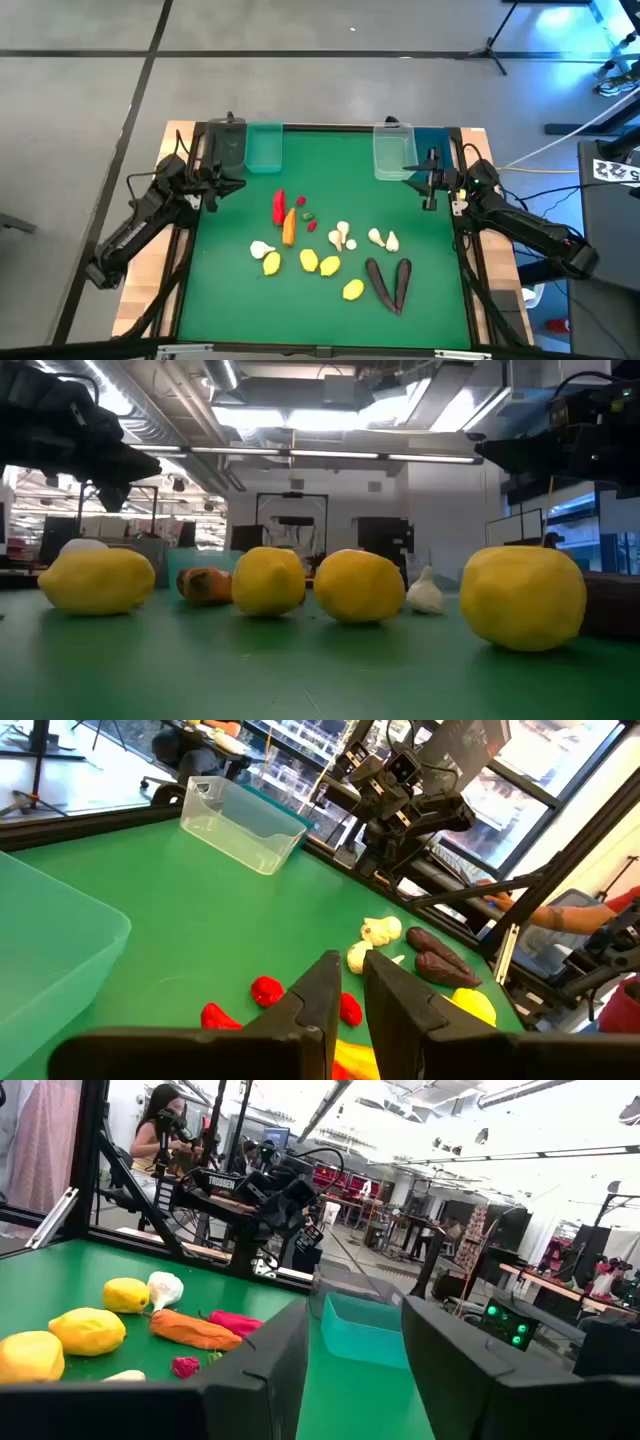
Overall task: Sort produce into baskets
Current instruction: Put the right eggplant into the dark blue bin
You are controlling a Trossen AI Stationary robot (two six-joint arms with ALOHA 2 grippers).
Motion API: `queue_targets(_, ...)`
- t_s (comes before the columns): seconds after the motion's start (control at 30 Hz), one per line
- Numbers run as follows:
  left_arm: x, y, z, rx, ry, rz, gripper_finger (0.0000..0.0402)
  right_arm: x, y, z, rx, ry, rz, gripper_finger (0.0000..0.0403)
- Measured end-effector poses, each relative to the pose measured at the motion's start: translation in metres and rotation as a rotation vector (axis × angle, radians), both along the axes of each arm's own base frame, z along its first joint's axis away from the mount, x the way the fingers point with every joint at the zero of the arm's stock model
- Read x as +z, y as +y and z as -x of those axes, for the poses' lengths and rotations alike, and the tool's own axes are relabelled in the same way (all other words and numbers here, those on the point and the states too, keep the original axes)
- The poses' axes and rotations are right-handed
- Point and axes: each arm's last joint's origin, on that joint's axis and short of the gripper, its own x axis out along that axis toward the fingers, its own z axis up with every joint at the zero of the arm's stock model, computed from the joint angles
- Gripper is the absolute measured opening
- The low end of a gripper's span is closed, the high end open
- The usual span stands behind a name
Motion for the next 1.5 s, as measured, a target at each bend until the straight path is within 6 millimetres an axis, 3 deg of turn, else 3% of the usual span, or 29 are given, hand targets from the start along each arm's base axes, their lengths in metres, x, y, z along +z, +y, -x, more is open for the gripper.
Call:
queue_targets(1.23,0.0,0.0,0.0,0.0,0.0,0.0,0.0045,0.0001,0.0,0.0,0.0,0.0,0.0,0.0163)
queue_targets(1.4,-0.0001,0.0,0.0,0.0,0.0,0.0,0.0045,0.0007,-0.0033,0.0004,-0.116,-0.018,-0.013,0.0163)
queue_targets(1.5,0.0,0.0,0.0,0.0,0.0,0.0,0.0045,0.0007,-0.003,0.0003,-0.1,-0.019,-0.039,0.0163)
